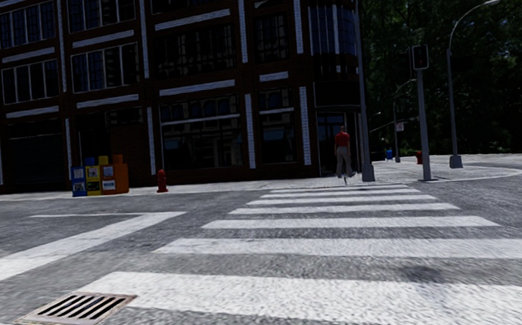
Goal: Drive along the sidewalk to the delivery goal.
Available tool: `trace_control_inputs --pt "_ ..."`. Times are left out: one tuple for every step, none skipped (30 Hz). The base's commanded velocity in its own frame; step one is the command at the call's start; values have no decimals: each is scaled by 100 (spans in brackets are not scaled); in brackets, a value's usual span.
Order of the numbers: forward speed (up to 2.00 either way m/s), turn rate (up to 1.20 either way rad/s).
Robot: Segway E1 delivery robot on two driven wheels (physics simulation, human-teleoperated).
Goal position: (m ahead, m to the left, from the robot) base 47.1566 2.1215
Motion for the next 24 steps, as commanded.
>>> trace_control_inputs --pt "200 -64" --pt "200 -62" --pt "200 -49" --pt "200 -49" --pt "200 -28" --pt "200 -8" --pt "200 0" --pt "200 0" --pt "200 0" --pt "200 0" --pt "200 0" --pt "200 0" --pt "200 0" --pt "200 0" --pt "200 0" --pt "200 0" --pt "200 0" --pt "200 -2" --pt "200 -2" --pt "200 -19" --pt "200 -27" --pt "200 -28" --pt "200 -28" --pt "200 -28"
